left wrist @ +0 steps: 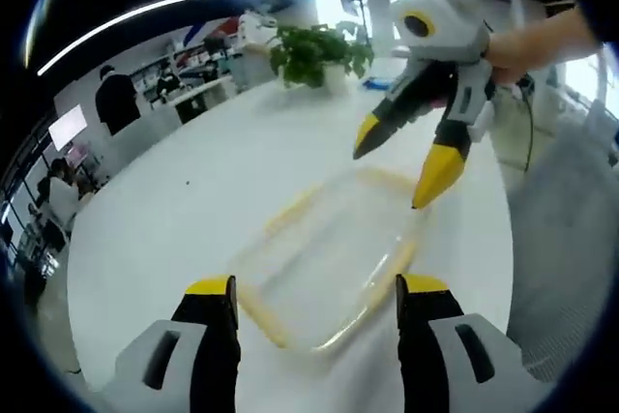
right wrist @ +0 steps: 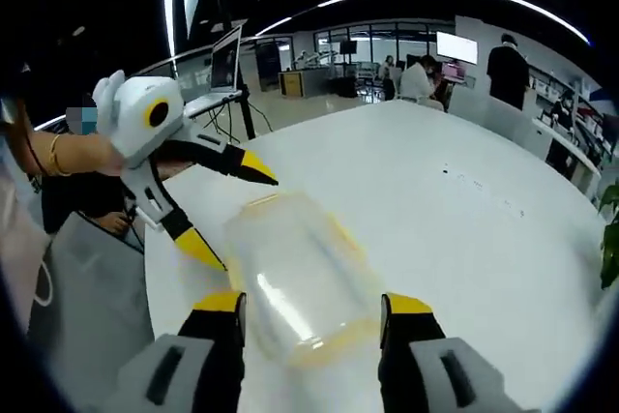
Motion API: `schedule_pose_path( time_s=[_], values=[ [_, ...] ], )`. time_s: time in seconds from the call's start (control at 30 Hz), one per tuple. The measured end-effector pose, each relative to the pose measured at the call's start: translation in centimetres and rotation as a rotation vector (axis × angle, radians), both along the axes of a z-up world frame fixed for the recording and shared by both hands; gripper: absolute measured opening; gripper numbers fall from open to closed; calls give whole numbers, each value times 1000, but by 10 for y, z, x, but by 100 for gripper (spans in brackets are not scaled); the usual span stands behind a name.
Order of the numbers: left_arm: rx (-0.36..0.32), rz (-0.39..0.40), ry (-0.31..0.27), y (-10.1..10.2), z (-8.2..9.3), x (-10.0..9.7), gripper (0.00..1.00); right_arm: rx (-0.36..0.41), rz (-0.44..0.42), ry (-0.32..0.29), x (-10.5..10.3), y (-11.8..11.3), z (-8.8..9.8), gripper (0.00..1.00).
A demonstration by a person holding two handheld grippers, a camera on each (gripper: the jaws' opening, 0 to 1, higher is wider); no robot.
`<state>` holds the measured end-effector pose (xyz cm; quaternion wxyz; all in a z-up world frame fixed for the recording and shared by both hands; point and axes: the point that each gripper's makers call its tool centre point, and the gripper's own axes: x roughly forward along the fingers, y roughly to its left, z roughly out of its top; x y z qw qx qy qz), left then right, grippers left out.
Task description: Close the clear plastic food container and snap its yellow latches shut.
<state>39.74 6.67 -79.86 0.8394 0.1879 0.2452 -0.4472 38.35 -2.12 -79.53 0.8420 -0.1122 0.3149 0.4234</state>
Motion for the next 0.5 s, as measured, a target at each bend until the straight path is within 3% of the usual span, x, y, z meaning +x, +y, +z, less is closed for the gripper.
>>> schedule_pose_path(
  time_s=[0.13, 0.4, 0.5],
  values=[
    [-4, 9, 8, 0, -2, 5, 63, 24, 1, 9, -5, 2, -2, 56],
    [-51, 1, 42, 2, -3, 13, 72, -34, 44, 5, -10, 5, -14, 62],
    [-54, -7, 60, 1, -5, 12, 70, -38, 42, 3, -8, 5, -17, 62]
  ],
)
